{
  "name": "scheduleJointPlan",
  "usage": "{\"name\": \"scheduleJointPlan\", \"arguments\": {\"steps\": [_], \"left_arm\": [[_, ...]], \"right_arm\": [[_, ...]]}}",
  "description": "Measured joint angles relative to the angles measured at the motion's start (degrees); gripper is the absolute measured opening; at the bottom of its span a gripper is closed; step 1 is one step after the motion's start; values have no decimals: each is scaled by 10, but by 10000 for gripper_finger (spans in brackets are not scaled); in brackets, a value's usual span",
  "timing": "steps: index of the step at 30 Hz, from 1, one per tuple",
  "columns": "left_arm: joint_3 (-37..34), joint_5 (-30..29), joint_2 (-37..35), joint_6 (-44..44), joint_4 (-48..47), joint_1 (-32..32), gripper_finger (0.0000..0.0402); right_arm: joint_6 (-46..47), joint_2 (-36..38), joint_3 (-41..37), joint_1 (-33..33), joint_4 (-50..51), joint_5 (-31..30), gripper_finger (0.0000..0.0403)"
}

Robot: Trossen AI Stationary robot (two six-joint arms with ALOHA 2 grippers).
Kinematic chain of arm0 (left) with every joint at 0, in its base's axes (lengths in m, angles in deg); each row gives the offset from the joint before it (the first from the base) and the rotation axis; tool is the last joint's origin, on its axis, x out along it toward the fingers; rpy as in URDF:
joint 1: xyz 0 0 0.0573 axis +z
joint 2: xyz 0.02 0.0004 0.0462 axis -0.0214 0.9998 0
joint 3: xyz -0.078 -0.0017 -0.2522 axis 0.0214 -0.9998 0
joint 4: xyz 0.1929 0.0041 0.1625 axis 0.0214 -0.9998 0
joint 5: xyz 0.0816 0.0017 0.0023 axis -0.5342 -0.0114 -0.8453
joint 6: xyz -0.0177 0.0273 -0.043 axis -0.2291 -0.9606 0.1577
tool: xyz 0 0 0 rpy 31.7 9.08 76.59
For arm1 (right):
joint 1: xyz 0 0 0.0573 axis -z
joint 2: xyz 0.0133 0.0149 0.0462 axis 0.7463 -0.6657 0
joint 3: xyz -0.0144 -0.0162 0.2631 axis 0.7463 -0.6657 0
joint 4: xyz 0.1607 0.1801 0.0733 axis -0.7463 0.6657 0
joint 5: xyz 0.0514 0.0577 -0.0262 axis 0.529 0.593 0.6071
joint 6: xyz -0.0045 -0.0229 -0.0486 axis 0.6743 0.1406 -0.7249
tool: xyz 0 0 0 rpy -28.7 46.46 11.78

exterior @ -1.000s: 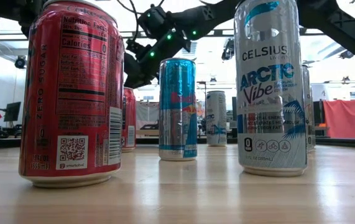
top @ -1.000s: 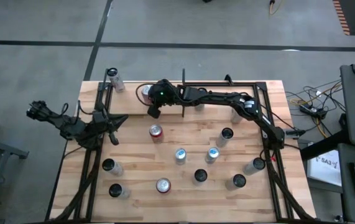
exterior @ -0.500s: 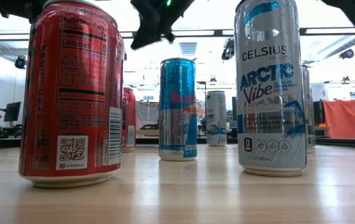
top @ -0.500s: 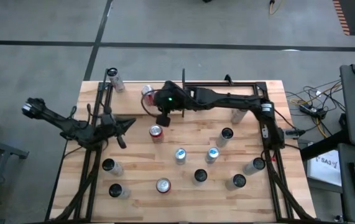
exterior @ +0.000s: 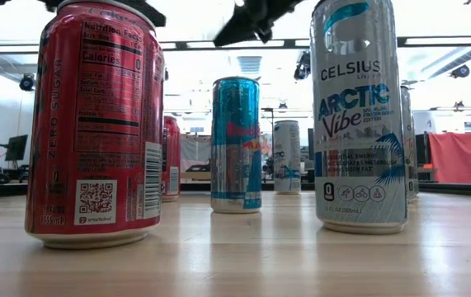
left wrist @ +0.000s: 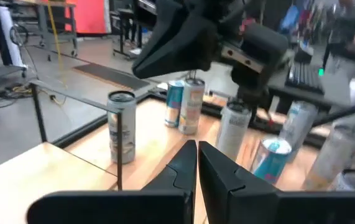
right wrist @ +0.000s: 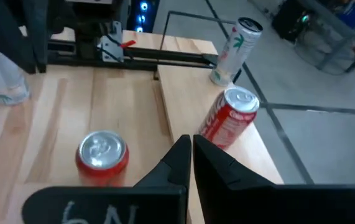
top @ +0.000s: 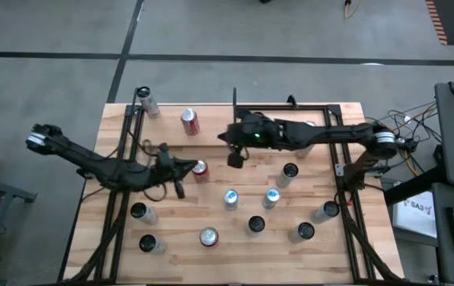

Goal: Place canned beverage on shelf
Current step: Put the red and white soda can on the shelf

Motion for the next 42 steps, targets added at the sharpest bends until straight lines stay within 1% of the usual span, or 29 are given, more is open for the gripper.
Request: {"name": "scheduleJointPlan", "arguments": {"steps": [3, 5, 8, 11, 14, 16, 18, 23, 26, 35, 38, 42], "left_arm": [[35, 2, 50, -10, -16, 22, 0], [68, 10, 75, -7, -59, 40, 0], [123, 42, 104, 10, -176, 70, 0], [178, 47, 126, 24, -310, 97, 0], [223, 47, 142, 8, -420, 123, 0], [243, 50, 147, -17, -465, 143, 0], [251, 73, 145, -60, -470, 165, 0], [253, 211, 140, -168, -473, 246, 0], [252, 255, 141, -206, -472, 299, 0], [248, 270, 153, -266, -514, 411, 0], [248, 286, 163, -286, -521, 440, 0], [248, 286, 176, -300, -518, 468, 0]], "right_arm": [[5, 43, -71, 0, -62, 16, 9], [7, 68, -109, 1, -88, 23, 9], [7, 93, -153, 1, -115, 25, 9], [8, 111, -181, 2, -146, 25, 9], [26, 125, -195, 5, -161, 25, 9], [40, 128, -196, 5, -160, 25, 9], [51, 129, -196, 5, -157, 25, 9], [71, 127, -197, -2, -157, 26, 9], [80, 125, -199, -3, -151, 26, 9], [89, 125, -202, -4, -152, 25, 9], [84, 125, -202, -4, -148, 25, 9], [82, 125, -203, -4, -149, 25, 9]]}}
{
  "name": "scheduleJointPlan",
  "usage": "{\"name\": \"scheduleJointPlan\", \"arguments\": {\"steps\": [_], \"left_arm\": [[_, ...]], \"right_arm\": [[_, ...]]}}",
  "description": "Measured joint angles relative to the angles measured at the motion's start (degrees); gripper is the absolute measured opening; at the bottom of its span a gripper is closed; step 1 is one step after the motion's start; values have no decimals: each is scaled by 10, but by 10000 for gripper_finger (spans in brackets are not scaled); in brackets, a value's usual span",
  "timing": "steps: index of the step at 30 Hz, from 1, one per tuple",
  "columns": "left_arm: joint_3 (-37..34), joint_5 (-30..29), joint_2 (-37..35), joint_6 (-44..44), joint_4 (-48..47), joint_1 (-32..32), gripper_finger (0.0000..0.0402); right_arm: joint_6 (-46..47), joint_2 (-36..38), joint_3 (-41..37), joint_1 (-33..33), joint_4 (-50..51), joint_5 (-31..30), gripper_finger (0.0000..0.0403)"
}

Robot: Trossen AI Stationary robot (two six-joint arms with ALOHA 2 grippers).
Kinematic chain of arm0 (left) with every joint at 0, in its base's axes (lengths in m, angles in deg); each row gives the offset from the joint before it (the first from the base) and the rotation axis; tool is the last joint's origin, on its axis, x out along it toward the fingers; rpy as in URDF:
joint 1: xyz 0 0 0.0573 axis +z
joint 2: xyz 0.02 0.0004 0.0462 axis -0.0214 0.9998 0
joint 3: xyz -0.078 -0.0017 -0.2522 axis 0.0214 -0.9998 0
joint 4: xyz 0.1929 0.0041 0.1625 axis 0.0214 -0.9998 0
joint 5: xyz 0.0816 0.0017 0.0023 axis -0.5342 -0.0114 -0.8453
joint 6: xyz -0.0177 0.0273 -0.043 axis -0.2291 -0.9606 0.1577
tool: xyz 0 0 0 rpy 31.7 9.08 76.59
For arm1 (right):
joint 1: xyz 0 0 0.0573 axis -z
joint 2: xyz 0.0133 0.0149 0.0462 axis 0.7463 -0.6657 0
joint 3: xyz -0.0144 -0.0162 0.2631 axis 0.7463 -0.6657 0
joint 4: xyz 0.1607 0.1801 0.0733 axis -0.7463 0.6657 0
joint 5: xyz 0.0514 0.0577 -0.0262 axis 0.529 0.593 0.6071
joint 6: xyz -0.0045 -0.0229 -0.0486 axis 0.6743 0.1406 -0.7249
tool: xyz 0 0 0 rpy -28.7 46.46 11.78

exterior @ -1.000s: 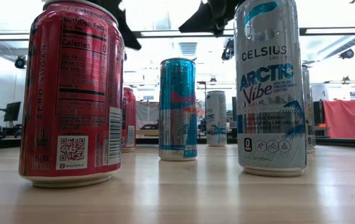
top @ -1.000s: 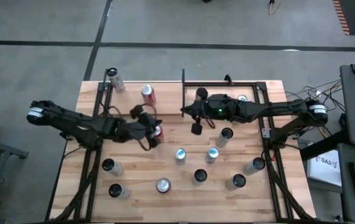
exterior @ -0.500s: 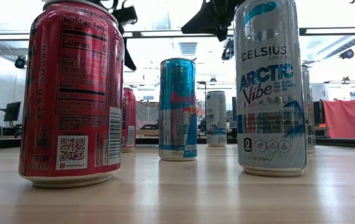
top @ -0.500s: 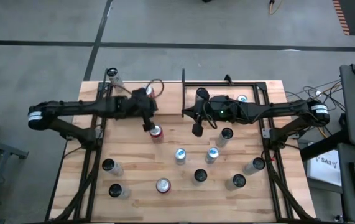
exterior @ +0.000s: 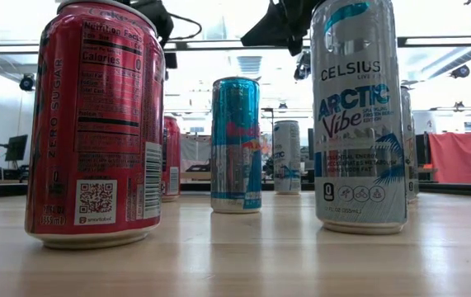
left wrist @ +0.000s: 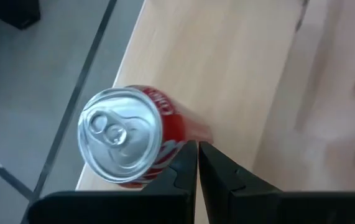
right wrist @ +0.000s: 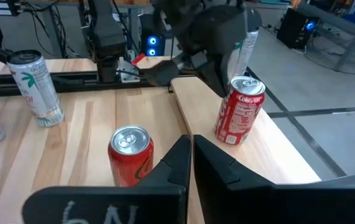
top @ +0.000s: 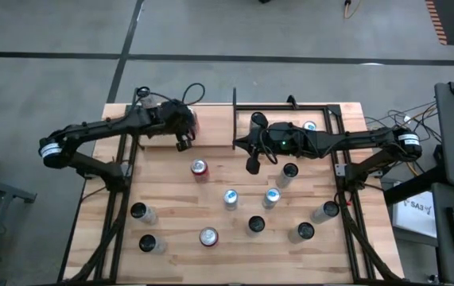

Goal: Place canned beverage on shelf
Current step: Put the red and white soda can on the shelf

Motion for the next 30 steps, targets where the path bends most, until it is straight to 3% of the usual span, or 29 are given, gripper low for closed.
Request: {"name": "scheduleJointPlan", "arguments": {"steps": [16, 24, 30], "left_arm": [[-1, 0, 40, -28, 17, 38, 0], [9, 8, -6, -30, -41, 35, 0], [28, 10, -35, -60, 50, 52, 0]], "right_arm": [[-20, 0, 0, 0, 9, -1, 9], [-29, -7, 0, 1, 3, -1, 9], [-31, -8, 0, 1, -2, -1, 9]]}}
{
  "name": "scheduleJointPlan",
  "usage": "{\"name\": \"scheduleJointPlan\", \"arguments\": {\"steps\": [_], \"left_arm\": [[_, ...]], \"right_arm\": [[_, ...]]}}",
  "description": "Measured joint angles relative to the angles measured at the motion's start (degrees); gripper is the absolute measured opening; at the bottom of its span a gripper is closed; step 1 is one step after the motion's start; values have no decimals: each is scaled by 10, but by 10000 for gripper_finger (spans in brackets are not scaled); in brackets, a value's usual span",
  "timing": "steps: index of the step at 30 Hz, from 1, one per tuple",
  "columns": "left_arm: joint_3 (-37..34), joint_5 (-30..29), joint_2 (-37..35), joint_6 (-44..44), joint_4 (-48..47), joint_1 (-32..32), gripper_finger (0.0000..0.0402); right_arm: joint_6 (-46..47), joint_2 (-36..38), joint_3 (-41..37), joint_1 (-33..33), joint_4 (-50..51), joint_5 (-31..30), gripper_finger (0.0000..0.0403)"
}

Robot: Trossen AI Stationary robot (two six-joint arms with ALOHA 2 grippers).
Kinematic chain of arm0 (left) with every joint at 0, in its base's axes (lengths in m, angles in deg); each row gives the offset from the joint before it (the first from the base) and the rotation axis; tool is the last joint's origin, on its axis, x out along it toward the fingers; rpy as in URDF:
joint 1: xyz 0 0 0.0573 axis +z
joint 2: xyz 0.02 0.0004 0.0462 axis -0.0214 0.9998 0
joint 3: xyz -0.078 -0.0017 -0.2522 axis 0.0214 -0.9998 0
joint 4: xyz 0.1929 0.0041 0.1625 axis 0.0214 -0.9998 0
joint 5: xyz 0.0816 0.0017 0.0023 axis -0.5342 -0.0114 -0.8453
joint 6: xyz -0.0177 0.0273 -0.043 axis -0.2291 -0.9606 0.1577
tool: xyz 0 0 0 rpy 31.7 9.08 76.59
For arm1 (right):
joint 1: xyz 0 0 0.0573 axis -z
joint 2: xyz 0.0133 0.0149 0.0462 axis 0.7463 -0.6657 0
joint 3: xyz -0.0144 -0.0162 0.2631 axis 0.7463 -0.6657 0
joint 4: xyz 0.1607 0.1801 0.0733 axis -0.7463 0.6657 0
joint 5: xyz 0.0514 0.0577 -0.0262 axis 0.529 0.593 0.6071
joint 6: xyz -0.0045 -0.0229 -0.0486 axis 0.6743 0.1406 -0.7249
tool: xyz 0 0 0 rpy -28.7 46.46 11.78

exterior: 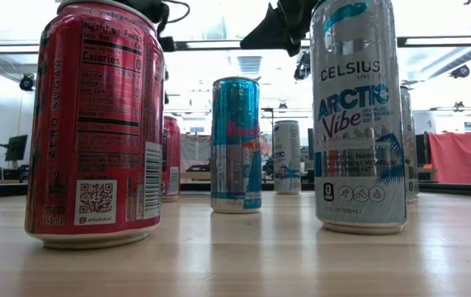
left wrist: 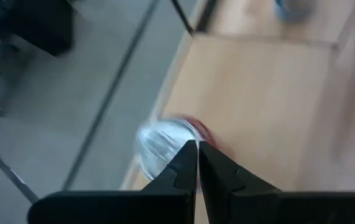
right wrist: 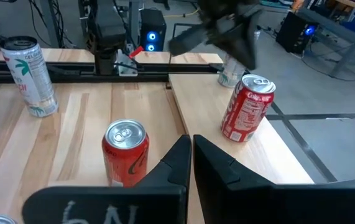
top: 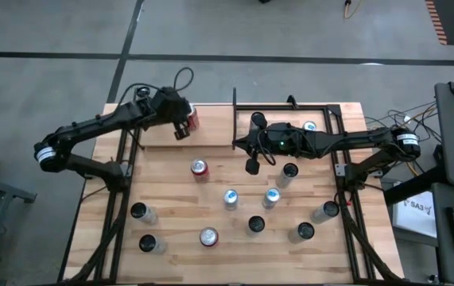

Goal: Place canned beverage on shelf
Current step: Put the red and white soda can on the shelf

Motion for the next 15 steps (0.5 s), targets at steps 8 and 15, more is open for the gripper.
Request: {"name": "scheduleJointPlan", "arguments": {"steps": [8, 15], "left_arm": [[1, -1, 45, 4, 67, 48, 0], [1, 0, 60, 38, 39, 43, 0]], "right_arm": [[2, 0, 0, 0, -5, 0, 9], [3, 0, 0, 0, -5, 0, 9]]}}
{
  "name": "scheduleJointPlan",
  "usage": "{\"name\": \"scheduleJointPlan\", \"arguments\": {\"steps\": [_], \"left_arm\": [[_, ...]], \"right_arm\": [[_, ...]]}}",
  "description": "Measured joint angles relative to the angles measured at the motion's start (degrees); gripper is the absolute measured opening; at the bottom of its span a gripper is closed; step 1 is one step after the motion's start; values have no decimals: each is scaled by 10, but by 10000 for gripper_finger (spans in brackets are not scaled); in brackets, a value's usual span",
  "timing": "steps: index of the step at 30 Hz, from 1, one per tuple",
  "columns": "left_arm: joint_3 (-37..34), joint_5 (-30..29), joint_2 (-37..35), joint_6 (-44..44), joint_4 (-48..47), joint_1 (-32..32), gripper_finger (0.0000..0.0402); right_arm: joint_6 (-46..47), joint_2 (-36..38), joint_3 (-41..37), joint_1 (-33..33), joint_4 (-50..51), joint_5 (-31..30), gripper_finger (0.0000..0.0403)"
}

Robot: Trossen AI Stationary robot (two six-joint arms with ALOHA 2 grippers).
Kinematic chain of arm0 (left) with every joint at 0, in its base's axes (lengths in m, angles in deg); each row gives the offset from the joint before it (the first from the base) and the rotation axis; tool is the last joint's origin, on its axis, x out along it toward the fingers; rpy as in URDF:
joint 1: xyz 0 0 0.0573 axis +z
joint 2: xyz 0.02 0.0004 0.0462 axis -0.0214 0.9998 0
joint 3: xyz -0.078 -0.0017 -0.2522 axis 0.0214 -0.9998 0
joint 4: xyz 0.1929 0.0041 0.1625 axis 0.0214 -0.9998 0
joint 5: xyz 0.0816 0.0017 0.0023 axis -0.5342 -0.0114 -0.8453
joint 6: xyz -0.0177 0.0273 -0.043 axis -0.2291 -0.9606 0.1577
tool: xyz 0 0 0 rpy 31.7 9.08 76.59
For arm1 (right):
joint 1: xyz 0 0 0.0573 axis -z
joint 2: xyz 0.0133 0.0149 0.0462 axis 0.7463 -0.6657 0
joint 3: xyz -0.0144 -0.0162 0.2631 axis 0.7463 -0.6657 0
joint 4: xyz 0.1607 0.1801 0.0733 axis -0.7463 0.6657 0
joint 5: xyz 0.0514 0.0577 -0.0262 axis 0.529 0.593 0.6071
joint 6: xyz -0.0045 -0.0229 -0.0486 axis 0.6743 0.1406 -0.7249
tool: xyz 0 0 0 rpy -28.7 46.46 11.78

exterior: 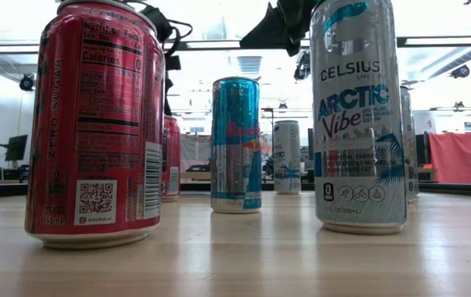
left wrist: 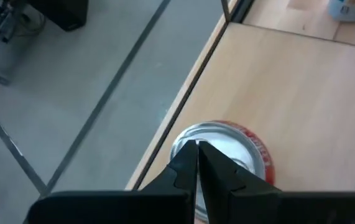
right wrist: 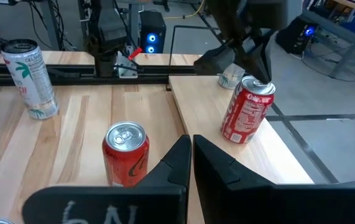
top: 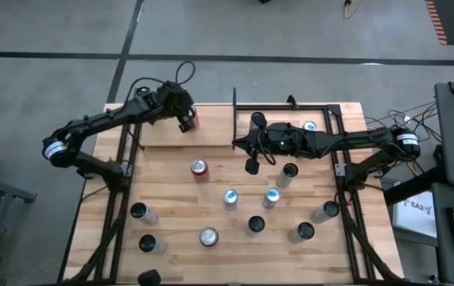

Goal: Place canned beverage on shelf
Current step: Put the red and white soda can on the shelf

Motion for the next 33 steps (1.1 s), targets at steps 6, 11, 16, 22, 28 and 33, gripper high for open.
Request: {"name": "scheduleJointPlan", "arguments": {"steps": [6, 11, 16, 22, 28, 33], "left_arm": [[1, 42, -3, 30, -30, -4, 0], [2, 84, -3, 48, -33, -10, 0], [2, 91, -3, 62, -36, -18, 0], [1, 96, -11, 138, -47, -29, 0], [-1, 96, -31, 215, -74, -37, 0], [-1, 97, -46, 213, -74, -40, 0]], "right_arm": [[1, 0, 0, 0, 0, 0, 9], [4, 0, -1, 0, 0, 0, 9], [7, 0, -1, 0, 0, 0, 9], [6, 0, -1, 0, 0, 0, 9], [6, 0, -1, 0, 0, 0, 9], [6, 0, -1, 0, -2, 0, 9]]}}
